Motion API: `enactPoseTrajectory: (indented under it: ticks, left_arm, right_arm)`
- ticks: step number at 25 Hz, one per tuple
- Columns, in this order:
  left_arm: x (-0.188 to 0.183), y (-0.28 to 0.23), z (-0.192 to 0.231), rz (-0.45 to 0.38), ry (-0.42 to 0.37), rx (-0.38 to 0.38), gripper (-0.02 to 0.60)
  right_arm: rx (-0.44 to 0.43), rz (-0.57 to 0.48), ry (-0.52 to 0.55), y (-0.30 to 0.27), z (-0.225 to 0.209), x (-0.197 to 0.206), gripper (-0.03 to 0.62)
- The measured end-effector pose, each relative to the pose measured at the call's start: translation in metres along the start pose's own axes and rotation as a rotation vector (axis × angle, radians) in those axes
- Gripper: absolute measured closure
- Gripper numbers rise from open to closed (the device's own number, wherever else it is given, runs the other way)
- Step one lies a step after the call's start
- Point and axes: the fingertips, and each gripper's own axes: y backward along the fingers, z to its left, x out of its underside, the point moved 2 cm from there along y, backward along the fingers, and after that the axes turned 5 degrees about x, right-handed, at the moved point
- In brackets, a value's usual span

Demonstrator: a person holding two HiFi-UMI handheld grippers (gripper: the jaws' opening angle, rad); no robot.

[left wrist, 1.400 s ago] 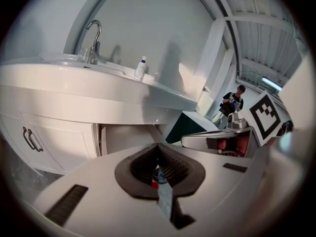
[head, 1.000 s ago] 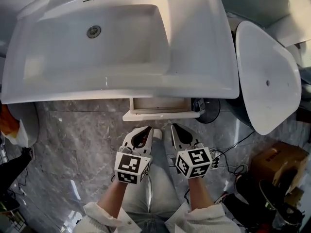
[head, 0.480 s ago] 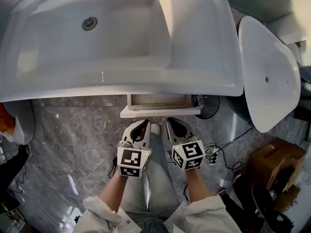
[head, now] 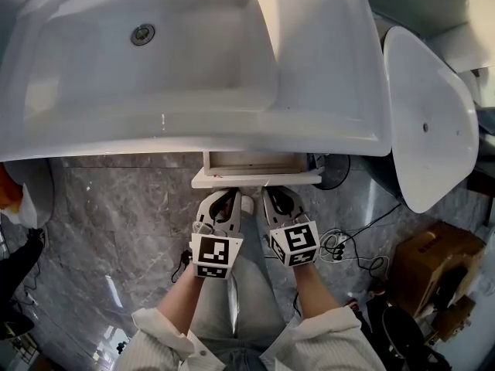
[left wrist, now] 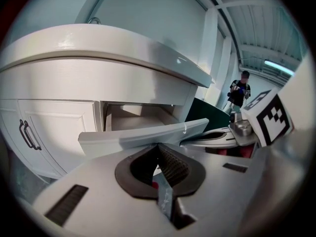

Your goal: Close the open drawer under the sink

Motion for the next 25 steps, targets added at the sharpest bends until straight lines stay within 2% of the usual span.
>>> enactPoseTrajectory:
  ticks: [8, 18, 21, 25]
  left_arm:
    - [-0.003, -0.001, 0.009, -0.011, -0.029, -0.018, 0.566]
    - [-0.001, -0.002, 0.014, 0.009, -0.175, -0.008, 0.566]
    - [-0.01, -0.006, 0.014, -0.031, -0.138, -0.004, 0.566]
    - [-0.014, -0.013, 0.018, -0.048, -0.154, 0.007, 0.566]
  right_arm:
    - [0.057, -0.055, 0.03, 0.0, 0.0, -0.007, 0.585]
    - [0.098, -0.09, 0.074, -0.001, 0.0, -0.012, 0.585]
    - [0.11, -0.101, 0.078, -0.004, -0.002, -0.015, 0.585]
    - [0.13, -0.109, 0.07, -0.011, -0.005, -0.019, 0.585]
